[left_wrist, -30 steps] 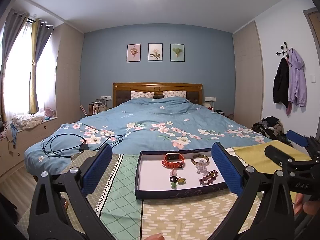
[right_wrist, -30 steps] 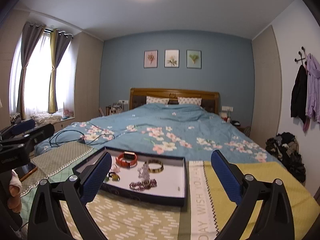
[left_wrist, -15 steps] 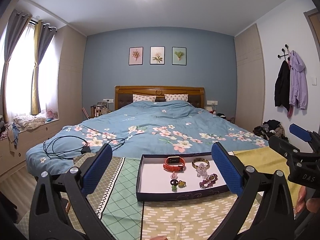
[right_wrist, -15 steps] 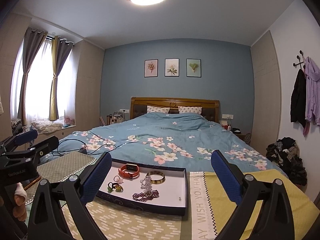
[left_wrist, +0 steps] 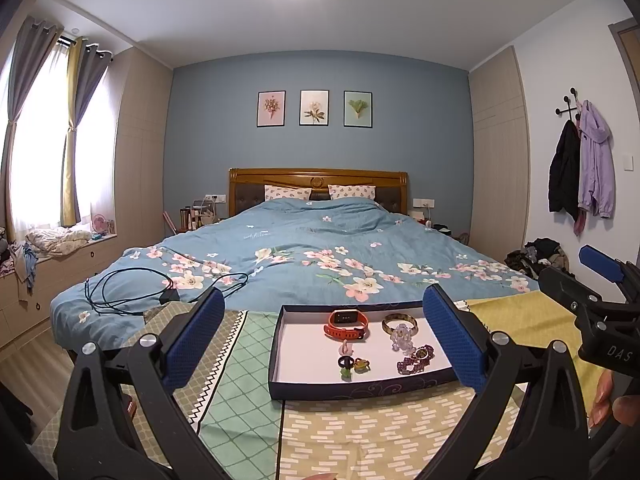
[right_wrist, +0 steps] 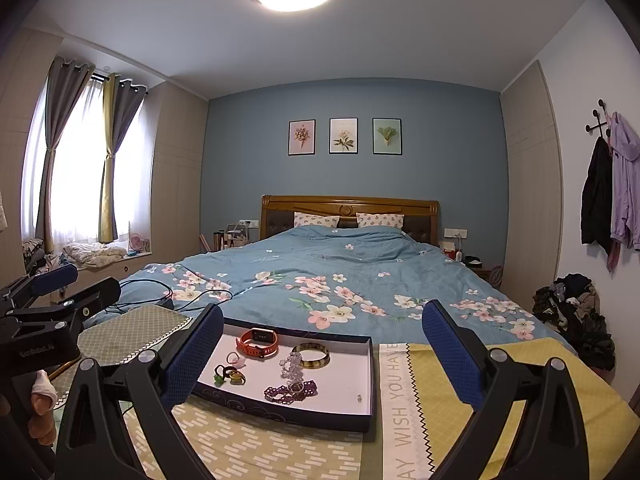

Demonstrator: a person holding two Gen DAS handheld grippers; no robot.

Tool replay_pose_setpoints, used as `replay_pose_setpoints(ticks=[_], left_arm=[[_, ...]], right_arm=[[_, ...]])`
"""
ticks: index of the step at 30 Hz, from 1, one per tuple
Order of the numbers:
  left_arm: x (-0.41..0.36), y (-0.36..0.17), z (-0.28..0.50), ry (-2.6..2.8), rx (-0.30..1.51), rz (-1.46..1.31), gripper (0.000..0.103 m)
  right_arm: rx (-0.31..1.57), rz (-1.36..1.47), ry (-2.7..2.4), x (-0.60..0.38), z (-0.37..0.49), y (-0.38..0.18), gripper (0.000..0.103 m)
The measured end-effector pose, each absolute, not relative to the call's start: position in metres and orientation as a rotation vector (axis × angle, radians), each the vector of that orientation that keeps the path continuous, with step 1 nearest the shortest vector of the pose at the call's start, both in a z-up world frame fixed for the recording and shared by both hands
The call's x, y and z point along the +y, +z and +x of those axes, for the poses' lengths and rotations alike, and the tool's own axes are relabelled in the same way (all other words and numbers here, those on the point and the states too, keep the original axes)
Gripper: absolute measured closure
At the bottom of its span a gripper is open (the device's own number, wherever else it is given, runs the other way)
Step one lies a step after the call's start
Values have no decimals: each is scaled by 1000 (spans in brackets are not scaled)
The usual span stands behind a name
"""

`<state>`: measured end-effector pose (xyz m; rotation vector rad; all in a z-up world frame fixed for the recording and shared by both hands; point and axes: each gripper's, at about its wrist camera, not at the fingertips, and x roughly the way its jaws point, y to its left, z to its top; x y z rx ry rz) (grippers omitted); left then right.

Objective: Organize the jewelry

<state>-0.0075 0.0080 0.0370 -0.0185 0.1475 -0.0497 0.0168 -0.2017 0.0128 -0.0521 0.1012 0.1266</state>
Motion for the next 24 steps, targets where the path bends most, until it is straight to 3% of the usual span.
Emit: replay_pose_setpoints(ticks=[24], left_arm=[[8, 37, -6, -48, 142, -13, 5]], right_arm=[[113, -43, 140, -201, 18, 11, 7]])
